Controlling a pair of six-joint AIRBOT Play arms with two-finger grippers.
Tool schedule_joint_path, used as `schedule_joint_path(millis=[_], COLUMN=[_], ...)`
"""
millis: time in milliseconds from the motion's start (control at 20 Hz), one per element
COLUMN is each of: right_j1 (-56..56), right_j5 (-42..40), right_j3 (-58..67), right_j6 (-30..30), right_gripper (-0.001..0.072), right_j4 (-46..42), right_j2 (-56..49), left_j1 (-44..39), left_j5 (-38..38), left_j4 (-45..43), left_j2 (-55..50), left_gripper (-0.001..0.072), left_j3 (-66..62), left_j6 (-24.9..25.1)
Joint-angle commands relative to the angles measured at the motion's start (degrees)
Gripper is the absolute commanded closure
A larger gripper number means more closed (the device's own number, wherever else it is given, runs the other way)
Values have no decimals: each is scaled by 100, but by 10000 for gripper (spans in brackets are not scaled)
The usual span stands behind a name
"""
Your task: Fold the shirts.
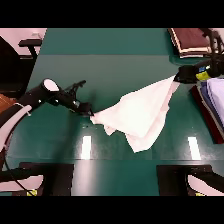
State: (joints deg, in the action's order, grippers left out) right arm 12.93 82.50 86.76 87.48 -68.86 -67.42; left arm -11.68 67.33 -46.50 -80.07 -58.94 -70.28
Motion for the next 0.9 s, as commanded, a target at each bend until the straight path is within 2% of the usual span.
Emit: schedule_joint_path(millis=[0,300,600,700,850], right_j1=[-4,-4,-4,-4,-4], right_j5=[166,542,-382,-339,153], right_j3=[984,3639,2761,2949,3692], right_j6=[-243,-299,-291,-74,203], right_gripper=[699,699,700,700,701], right_j4=[-22,-22,-44,-260,-638], right_j2=[4,90,1305,1353,979], left_j1=[9,7,7,7,7], left_j5=[20,11,70,164,306], left_j4=[-562,-1683,-1779,-1779,-1888], left_j2=[866,2634,3324,3324,3318], left_gripper=[677,677,677,677,677], left_j3=[-986,-3773,-5132,-5340,-5335], left_j6=[-127,-516,-774,-780,-791])
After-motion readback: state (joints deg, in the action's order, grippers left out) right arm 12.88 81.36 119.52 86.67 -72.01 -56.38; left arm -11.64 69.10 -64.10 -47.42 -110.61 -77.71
